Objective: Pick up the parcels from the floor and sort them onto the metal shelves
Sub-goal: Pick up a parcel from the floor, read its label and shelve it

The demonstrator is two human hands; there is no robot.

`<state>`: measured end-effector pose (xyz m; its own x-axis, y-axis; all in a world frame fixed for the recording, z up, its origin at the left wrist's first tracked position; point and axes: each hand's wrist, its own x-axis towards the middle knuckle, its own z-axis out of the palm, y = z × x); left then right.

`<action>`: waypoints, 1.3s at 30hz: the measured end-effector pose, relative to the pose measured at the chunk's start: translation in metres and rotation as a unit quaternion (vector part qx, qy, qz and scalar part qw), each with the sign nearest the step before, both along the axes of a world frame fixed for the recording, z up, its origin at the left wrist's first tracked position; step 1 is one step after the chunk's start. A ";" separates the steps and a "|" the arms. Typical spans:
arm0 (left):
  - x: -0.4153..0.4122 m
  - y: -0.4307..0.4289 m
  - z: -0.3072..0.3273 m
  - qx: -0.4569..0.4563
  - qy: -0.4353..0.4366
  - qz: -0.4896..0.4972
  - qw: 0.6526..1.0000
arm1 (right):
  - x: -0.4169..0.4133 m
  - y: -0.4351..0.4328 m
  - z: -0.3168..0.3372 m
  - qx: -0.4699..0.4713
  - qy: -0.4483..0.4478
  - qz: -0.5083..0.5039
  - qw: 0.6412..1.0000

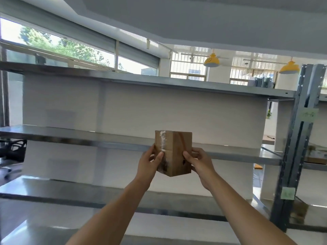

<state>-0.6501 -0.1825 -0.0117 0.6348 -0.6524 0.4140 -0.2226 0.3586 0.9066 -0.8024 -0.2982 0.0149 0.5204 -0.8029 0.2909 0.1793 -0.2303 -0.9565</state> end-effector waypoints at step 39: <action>0.010 -0.004 -0.016 0.065 0.161 0.068 0.983 | 0.030 0.002 -0.021 0.078 0.139 0.037 0.986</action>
<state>-0.6399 -0.1861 -0.0277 0.8037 -0.5871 0.0965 0.0454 0.2222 0.9739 -0.7720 -0.2964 -0.0058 0.6220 -0.7830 0.0043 -0.0850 -0.0730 -0.9937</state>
